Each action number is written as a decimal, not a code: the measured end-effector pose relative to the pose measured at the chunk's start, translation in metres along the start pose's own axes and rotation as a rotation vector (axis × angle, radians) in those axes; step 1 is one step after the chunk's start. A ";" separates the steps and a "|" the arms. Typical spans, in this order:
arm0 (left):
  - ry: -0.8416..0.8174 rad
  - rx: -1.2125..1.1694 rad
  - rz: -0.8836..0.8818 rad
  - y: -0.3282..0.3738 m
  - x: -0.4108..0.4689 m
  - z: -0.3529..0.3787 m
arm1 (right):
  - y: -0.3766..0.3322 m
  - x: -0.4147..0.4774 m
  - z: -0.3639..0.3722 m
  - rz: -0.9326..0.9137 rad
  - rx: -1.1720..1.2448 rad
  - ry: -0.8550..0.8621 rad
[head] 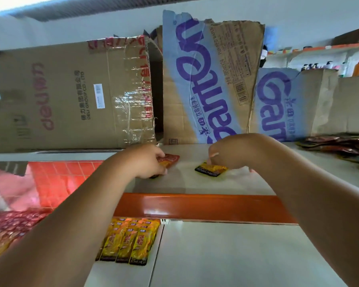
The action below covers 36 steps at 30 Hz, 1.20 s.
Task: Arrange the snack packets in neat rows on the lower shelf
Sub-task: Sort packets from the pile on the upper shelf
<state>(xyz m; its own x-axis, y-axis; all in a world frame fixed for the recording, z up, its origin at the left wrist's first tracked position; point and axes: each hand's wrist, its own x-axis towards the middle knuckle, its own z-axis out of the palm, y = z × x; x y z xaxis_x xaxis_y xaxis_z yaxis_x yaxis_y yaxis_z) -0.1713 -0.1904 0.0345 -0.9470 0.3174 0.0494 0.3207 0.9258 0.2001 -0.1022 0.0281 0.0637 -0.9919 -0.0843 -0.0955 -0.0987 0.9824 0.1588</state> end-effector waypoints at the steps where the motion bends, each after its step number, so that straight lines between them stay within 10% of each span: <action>1: 0.011 -0.010 -0.001 -0.003 -0.003 -0.001 | -0.005 0.004 0.003 -0.035 0.026 0.011; 14: 0.170 -0.341 0.045 -0.103 -0.046 0.000 | -0.080 0.015 -0.003 0.041 0.164 0.095; 36: 0.455 -0.503 -0.132 -0.426 -0.138 0.092 | -0.403 0.136 0.049 -0.007 0.659 0.265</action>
<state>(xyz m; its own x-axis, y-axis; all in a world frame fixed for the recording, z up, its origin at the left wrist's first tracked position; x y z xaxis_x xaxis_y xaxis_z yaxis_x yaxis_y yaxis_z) -0.1758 -0.6096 -0.1472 -0.9260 -0.0108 0.3774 0.2594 0.7083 0.6565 -0.1932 -0.3713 -0.0611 -0.9858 -0.0460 0.1613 -0.1186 0.8711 -0.4766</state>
